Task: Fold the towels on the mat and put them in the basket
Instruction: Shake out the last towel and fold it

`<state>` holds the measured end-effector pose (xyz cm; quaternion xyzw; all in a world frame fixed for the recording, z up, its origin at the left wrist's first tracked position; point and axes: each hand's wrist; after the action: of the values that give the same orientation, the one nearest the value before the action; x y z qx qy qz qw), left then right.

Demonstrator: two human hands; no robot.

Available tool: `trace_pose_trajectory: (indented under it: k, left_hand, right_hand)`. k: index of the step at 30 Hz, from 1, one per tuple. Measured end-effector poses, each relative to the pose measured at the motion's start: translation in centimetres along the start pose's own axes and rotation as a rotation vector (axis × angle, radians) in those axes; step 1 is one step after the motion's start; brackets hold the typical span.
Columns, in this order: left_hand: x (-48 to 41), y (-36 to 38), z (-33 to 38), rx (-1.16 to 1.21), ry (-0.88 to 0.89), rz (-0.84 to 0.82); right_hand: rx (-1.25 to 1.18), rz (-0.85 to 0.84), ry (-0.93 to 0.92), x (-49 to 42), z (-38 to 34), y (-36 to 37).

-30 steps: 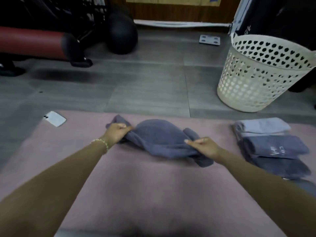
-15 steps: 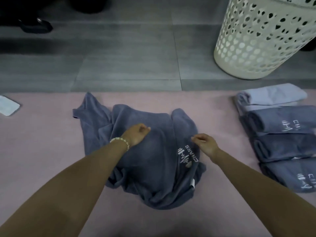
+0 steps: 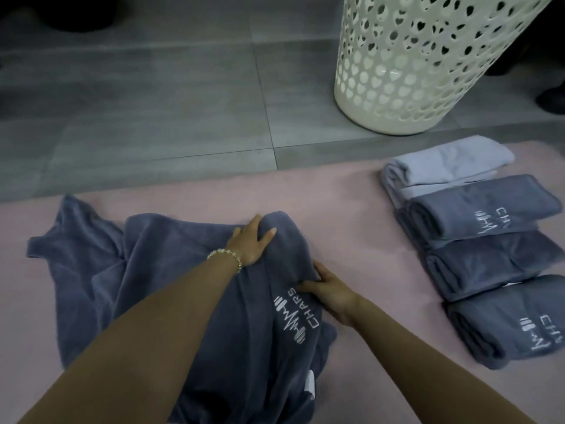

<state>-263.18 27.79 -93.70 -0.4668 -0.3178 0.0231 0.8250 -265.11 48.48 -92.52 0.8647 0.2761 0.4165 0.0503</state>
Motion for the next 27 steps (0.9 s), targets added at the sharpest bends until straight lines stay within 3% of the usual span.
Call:
trace_pose_trajectory:
  k: [3,5,9,13,18,21,24,27]
  left_hand:
    - [-1.0,-0.2,0.4,0.053,-0.048,0.057]
    - [-1.2,-0.3,1.0,0.126,-0.044,0.005]
    - [-0.4,-0.8,2.2,0.162,0.103,-0.071]
    - [0.8,-2.8,4.4,0.351,0.2,-0.004]
    - [2.1,-5.9,10.4,0.335,0.314,0.02]
    - [2.3,-6.7,14.7,0.384,0.36,0.06]
    - [2.1,-6.8,18.0,0.467,0.345,0.12]
    - [1.3,-5.7,20.5,0.496,0.332,0.187]
  right_hand:
    - [-0.056,-0.144,0.093,1.0,-0.9,-1.0]
    - [-0.091,-0.205,0.153,1.6,-1.3,-2.1]
    - [-0.112,-0.296,0.191,3.3,-1.9,-3.3]
    - [-0.084,-0.217,0.04,5.1,-2.4,-4.5]
    - [-0.212,-0.147,-0.059,8.2,-3.9,-7.3]
    - [0.019,-0.201,-0.059,10.4,-4.7,-9.0]
    - [0.328,-0.229,0.073,12.6,-4.8,-11.6]
    - [0.21,-0.279,0.164,15.0,-5.0,-14.9]
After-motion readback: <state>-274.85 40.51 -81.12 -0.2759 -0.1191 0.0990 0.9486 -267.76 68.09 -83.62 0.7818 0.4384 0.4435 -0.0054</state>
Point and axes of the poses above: each hand's wrist, its own x-axis away from the middle knuckle, its own y-axis out of the palm, z = x × y, and after that the axes turned 12 degrees about -x, right-handed
